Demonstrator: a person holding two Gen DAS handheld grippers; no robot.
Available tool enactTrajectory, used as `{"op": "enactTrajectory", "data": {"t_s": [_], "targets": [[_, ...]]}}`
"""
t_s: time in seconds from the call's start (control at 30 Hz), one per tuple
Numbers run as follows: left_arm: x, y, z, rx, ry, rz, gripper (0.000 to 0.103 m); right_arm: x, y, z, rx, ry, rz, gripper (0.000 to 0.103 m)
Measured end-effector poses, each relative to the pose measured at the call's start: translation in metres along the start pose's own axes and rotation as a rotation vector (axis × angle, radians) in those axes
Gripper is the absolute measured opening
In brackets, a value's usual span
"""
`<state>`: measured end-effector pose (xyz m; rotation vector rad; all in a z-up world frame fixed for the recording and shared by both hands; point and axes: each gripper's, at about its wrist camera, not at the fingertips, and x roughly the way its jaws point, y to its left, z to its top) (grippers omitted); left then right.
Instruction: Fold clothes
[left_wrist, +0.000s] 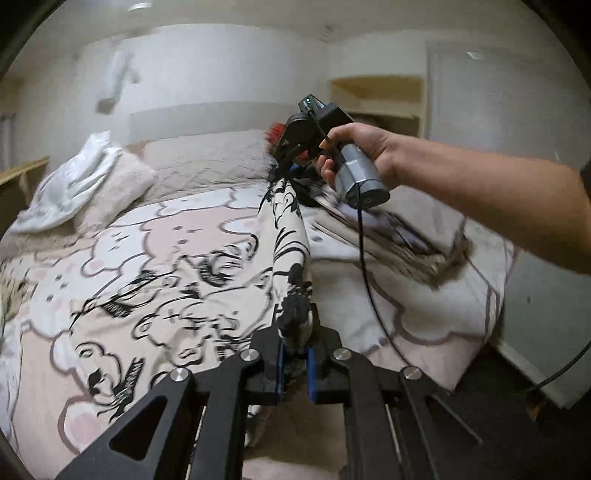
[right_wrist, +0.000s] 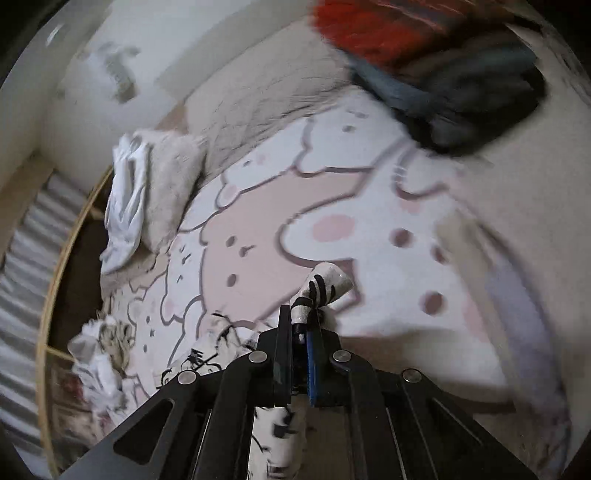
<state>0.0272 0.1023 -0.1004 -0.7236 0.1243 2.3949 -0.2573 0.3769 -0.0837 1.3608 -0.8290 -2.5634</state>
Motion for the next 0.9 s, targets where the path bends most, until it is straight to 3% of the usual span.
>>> {"op": "enactTrajectory", "data": {"t_s": [0.2,0.4,0.5,0.6,0.7,0.73,0.8,0.83,0.9], "targets": [[-0.018,0.055,-0.004,-0.209,0.002,0.018,0.010,0.024,0.151,0.000,-0.323,0.014,0.109,0.007],[-0.031,0.108,-0.032,-0.472,0.075,0.005,0.010,0.096,0.285,-0.050,-0.610,0.152,0.134,0.007],[-0.031,0.123,-0.052,-0.555,0.127,0.001,0.010,0.163,0.321,-0.099,-0.713,0.268,0.077,0.007],[-0.022,0.137,-0.077,-0.646,0.216,-0.020,0.011,0.222,0.329,-0.146,-0.780,0.374,0.001,0.007],[-0.014,0.154,-0.101,-0.770,0.298,-0.032,0.028,0.260,0.325,-0.183,-0.809,0.423,-0.074,0.008],[-0.014,0.158,-0.108,-0.807,0.309,-0.029,0.029,0.269,0.322,-0.193,-0.815,0.424,-0.101,0.014],[-0.016,0.163,-0.116,-0.852,0.315,-0.031,0.030,0.263,0.321,-0.202,-0.836,0.394,-0.098,0.070],[-0.018,0.164,-0.118,-0.868,0.313,-0.035,0.030,0.250,0.320,-0.199,-0.857,0.366,-0.090,0.077],[-0.021,0.165,-0.121,-0.885,0.311,-0.042,0.032,0.215,0.317,-0.192,-0.906,0.298,-0.073,0.078]]}}
